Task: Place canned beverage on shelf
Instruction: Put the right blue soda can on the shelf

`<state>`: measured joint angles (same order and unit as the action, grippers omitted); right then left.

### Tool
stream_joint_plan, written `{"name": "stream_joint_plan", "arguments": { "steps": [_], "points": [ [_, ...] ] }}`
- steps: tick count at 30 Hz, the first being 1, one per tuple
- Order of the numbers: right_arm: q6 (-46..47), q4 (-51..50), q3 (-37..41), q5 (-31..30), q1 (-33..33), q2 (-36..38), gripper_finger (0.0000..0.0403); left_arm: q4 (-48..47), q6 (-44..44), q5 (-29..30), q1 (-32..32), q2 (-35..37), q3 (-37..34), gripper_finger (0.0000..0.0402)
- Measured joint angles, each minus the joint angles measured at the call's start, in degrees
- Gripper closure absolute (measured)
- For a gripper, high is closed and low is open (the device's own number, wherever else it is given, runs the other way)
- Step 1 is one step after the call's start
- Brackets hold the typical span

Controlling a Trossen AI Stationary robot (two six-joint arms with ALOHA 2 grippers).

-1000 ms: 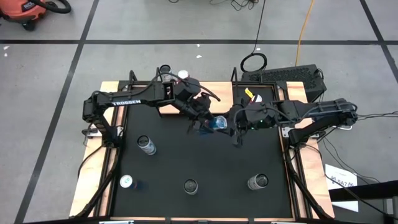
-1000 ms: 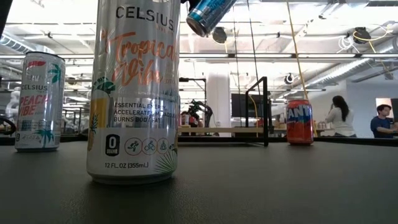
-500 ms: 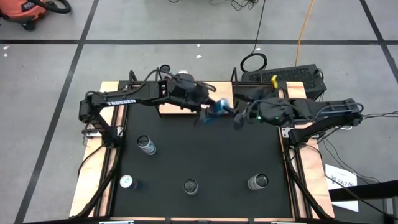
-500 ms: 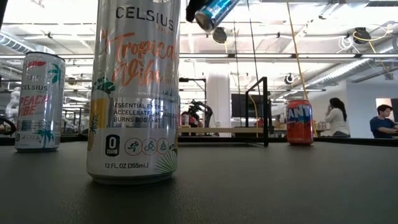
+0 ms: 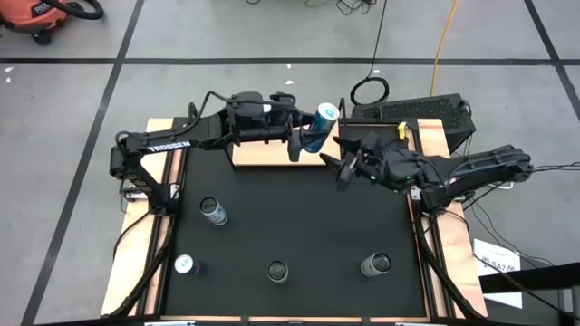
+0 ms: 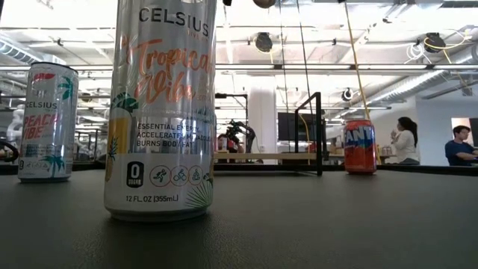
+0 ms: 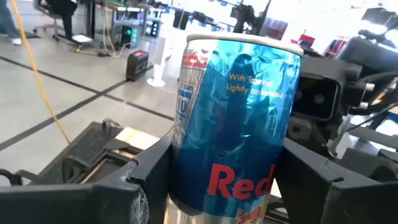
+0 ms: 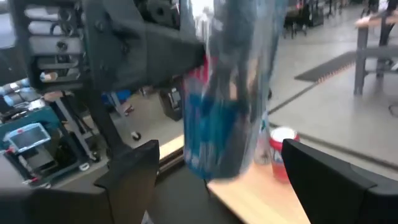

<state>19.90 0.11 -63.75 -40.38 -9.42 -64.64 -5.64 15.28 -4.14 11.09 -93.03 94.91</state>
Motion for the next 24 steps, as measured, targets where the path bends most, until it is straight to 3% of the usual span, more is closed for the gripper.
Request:
{"name": "stream_joint_plan", "arguments": {
  "steps": [16,24],
  "points": [
    [-3.1,9.3,-0.1,4.7,5.6,-4.7,0.0084,4.0,0.8,0.2,-0.7,-0.4,0.0,0.0175],
    [-1.3,8.4,-0.1,7.6,6.4,-4.6,0.0170,3.6,0.5,0.3,-0.9,-0.4,0.0,0.0175]
  ]
}}
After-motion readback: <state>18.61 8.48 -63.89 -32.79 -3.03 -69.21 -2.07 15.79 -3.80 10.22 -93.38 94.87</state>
